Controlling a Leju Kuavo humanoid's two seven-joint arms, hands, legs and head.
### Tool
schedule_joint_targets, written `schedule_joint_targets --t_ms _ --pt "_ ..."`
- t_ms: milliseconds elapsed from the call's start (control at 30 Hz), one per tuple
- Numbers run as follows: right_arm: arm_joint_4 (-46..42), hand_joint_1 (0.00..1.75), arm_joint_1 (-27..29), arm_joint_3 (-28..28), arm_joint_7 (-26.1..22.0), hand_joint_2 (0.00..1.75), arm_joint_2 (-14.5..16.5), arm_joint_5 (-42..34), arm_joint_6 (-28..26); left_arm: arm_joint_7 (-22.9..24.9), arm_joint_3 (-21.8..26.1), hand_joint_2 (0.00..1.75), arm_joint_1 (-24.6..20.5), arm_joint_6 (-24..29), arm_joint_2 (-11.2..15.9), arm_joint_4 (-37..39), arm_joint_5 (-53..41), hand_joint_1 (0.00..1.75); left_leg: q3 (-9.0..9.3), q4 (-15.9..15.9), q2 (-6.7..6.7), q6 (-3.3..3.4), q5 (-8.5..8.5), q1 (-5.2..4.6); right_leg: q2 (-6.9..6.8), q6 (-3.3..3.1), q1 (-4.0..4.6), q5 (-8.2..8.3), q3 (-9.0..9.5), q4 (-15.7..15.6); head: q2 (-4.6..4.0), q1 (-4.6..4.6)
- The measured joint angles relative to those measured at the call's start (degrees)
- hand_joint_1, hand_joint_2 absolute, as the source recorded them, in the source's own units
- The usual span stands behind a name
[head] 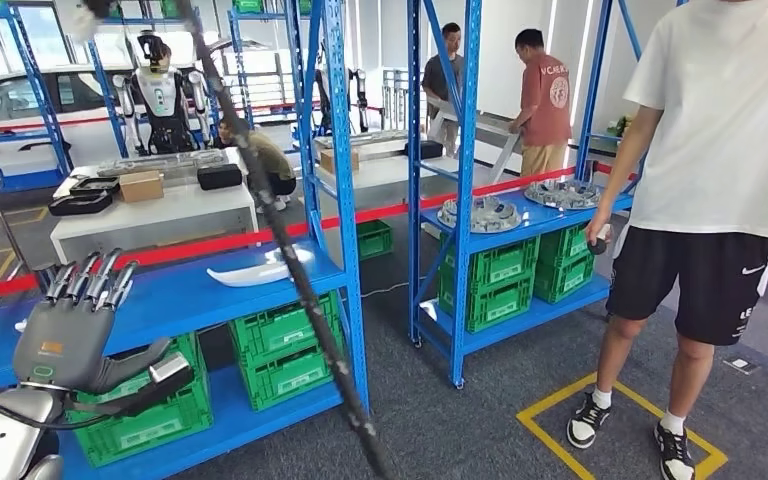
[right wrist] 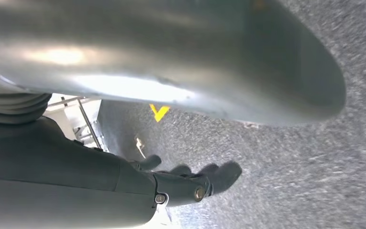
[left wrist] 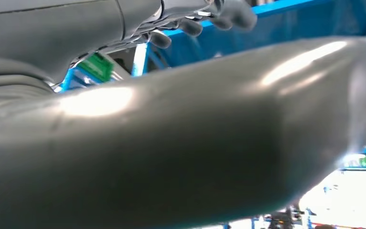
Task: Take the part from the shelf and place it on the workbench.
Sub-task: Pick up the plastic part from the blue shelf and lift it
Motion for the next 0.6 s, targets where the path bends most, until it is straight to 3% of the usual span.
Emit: schedule_joint_targets --t_ms 33,67,100,167,200,233,267,300,333,367,400,433,467,500,533,567,600 --pt "0.01 0.00 0.03 0.00 0.00 0.00 -0.01 -0.02 -0.01 0.19 -0.02 0.00 0.17 -0.08 -0.04 0.04 -0.13 0.00 -2.96 4.02 0.09 -0.20 0.53 0.04 0.16 -0.33 0.00 -0.75 1.06 -0.34 -0.01 -0.06" --pt "0.03 0.00 0.09 0.00 0.00 0.00 -0.01 -0.04 -0.01 0.42 -0.04 0.00 0.43 -0.23 -0.05 0.13 -0.26 0.00 -5.96 7.52 0.12 -0.28 -0.08 0.05 0.30 -0.58 0.03 -1.54 2.29 -0.66 0.00 -0.09" --pt "0.04 0.00 0.20 -0.01 0.00 0.00 -0.01 -0.07 0.00 0.71 -0.05 0.00 0.70 -0.47 -0.02 0.25 -0.39 0.00 -8.58 9.67 0.12 -0.25 -1.89 0.03 0.52 -0.74 0.09 -2.37 3.56 -0.98 0.00 -0.14" --pt "0.07 0.00 0.49 -0.04 0.01 0.00 -0.01 -0.13 0.00 1.61 -0.07 0.00 1.05 -1.41 0.12 0.54 -0.64 0.00 -12.13 9.71 0.12 0.19 -6.15 -0.22 1.05 -0.91 0.36 -4.17 6.43 -1.57 0.00 -0.19" --pt "0.08 0.00 0.61 -0.05 0.01 0.00 -0.01 -0.15 0.00 2.16 -0.07 0.00 1.11 -2.14 0.27 0.72 -0.72 0.00 -12.96 7.68 0.11 0.72 -6.79 -0.51 1.29 -0.95 0.57 -5.14 8.01 -1.90 -0.01 -0.23" --pt "0.08 0.00 0.72 -0.05 0.01 0.00 0.00 -0.16 0.00 2.66 -0.07 0.00 1.15 -2.98 0.52 0.95 -0.70 0.00 -13.34 4.49 0.07 1.54 -5.09 -0.96 1.50 -1.00 0.84 -6.12 9.73 -2.35 -0.01 -0.25" --pt "0.19 0.00 0.87 -0.06 0.01 0.00 0.19 -0.19 0.01 3.13 -0.07 0.00 1.25 -3.94 0.79 1.22 -0.64 0.00 -13.31 0.37 -0.03 2.64 -0.33 -1.60 1.67 -1.04 0.97 -7.05 11.28 -2.86 -0.02 -0.26" --pt "0.33 0.00 0.97 -0.08 -0.16 0.00 0.31 -0.17 0.03 3.52 -0.04 0.00 1.35 -5.01 1.27 1.55 -0.48 0.00 -13.04 -3.79 -0.38 3.62 5.56 -2.45 1.98 -0.93 1.10 -7.97 12.71 -3.47 -0.02 -0.29" --pt "0.48 0.00 1.01 -0.10 -0.24 0.00 0.45 -0.16 0.13 3.84 -0.01 0.00 1.40 -6.32 1.72 1.82 -0.28 0.00 -12.61 -6.73 -0.94 4.32 10.63 -3.16 2.21 -0.82 1.22 -8.91 14.14 -4.26 -0.02 -0.23" --pt "0.60 0.00 1.00 -0.13 -0.17 0.00 0.55 -0.12 0.26 4.27 0.08 0.00 1.36 -8.00 2.19 1.98 0.00 0.00 -11.98 -8.53 -1.41 4.62 13.68 -3.59 2.45 -0.77 1.30 -9.50 15.57 -4.83 -0.03 -0.31" --pt "0.61 0.00 0.84 -0.15 -0.13 0.00 0.47 -0.03 0.43 4.77 0.23 0.00 1.12 -10.05 2.72 2.09 0.33 0.00 -11.25 -9.03 -1.80 4.57 13.87 -3.79 2.63 -0.63 1.47 -9.40 16.52 -4.68 -0.03 -0.32" --pt "0.57 0.00 0.67 -0.16 0.08 0.00 0.29 0.04 0.57 5.31 0.41 0.00 0.78 -12.42 3.05 2.11 0.65 0.00 -10.29 -8.87 -1.91 4.60 12.89 -3.52 2.53 -0.54 1.56 -8.53 16.49 -3.14 -0.02 -0.30" --pt "0.55 0.00 0.45 -0.16 0.16 0.00 0.14 0.16 0.67 6.01 0.66 0.00 0.44 -14.83 3.40 2.15 1.08 0.00 -9.24 -8.97 -1.81 4.67 11.84 -3.24 2.20 -0.36 1.64 -6.87 15.19 0.10 -0.02 -0.32" --pt "0.54 0.00 0.17 -0.15 0.07 0.00 -0.05 0.28 0.72 6.71 0.97 0.00 0.19 -17.12 3.71 2.23 1.54 0.00 -8.12 -9.04 -1.73 4.85 10.84 -3.04 1.73 -0.06 1.69 -5.34 12.55 4.34 -0.01 -0.21" --pt "0.54 0.00 -0.04 -0.15 -0.12 0.00 -0.24 0.37 0.73 7.40 1.31 0.00 0.23 -18.96 3.98 2.33 2.08 0.00 -6.89 -9.16 -1.67 4.97 9.83 -2.79 1.23 0.27 1.75 -4.84 9.35 8.71 -0.01 -0.14" --pt "0.56 0.00 -0.13 -0.14 -0.42 0.00 -0.31 0.44 0.75 8.06 1.68 0.00 0.52 -20.17 4.23 2.45 2.67 0.00 -5.62 -9.26 -1.62 4.99 8.63 -2.65 0.82 0.53 1.81 -5.75 6.17 12.16 -0.01 -0.05" --pt "0.56 0.00 -0.09 -0.16 -0.68 0.00 -0.41 0.49 0.78 8.68 2.08 0.00 0.99 -20.93 4.53 2.58 3.27 0.00 -4.20 -9.38 -1.58 4.98 7.39 -2.49 0.65 0.76 1.82 -8.04 3.26 14.18 -0.01 0.01"
